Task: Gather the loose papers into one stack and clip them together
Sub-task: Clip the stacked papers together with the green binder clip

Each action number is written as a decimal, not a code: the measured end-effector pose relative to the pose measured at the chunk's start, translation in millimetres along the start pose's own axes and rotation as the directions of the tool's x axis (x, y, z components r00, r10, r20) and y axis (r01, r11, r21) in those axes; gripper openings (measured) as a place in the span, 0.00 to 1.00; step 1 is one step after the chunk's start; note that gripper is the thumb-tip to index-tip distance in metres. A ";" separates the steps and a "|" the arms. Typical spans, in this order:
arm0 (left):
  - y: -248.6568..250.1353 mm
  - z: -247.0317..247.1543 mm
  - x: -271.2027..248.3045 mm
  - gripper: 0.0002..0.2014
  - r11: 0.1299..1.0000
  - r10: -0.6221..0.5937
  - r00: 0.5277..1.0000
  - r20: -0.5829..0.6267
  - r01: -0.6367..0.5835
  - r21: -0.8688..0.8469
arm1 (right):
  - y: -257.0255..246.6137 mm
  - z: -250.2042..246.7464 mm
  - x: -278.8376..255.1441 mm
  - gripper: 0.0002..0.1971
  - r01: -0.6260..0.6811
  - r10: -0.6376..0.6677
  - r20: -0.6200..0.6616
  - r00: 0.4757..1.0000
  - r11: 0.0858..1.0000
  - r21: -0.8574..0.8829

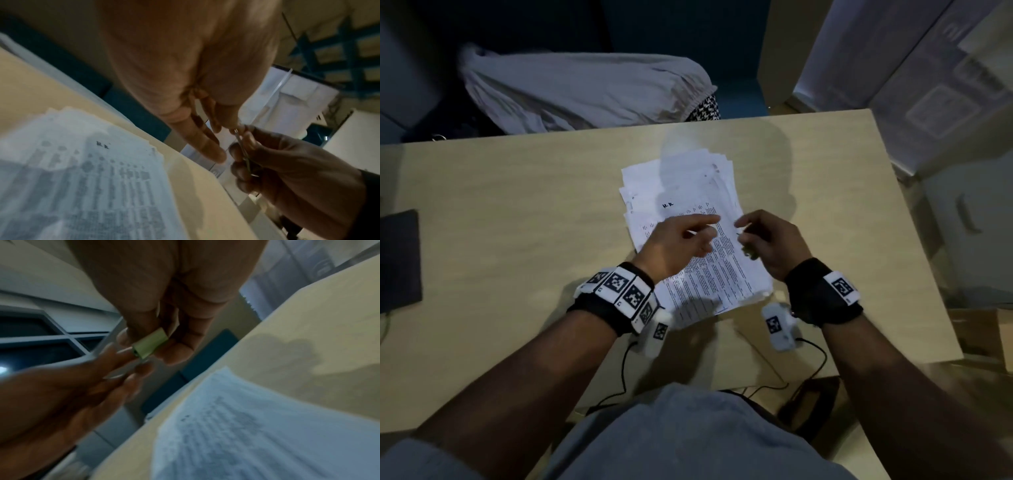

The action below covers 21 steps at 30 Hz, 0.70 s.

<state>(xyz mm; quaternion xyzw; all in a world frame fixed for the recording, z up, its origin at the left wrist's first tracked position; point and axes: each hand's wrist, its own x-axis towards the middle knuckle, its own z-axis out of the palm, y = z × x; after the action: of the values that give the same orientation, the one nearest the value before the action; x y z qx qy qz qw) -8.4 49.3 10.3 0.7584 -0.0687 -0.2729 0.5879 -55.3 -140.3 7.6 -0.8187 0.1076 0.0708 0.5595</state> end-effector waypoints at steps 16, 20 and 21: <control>29.9 -11.4 -23.7 0.07 0.928 0.048 0.998 0.037 -0.031 -0.372 | -61.4 28.3 -6.1 0.14 0.238 -0.221 -0.092 0.971 0.929 0.283; 29.3 -16.0 -23.9 0.06 0.927 0.014 0.998 0.060 0.009 -0.375 | -58.8 31.9 -6.9 0.14 0.167 -0.155 -0.061 0.986 0.923 0.346; 29.3 -16.7 -23.8 0.06 0.926 0.010 0.999 0.046 0.008 -0.377 | -58.3 32.3 -6.7 0.13 0.155 -0.141 -0.066 0.988 0.926 0.343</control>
<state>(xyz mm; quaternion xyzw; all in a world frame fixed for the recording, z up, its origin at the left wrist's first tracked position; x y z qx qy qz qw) -13.7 64.9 48.1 0.6248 -0.0291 -0.2986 0.7208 -46.8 -89.1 50.0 -0.7143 0.0675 -0.0081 0.6965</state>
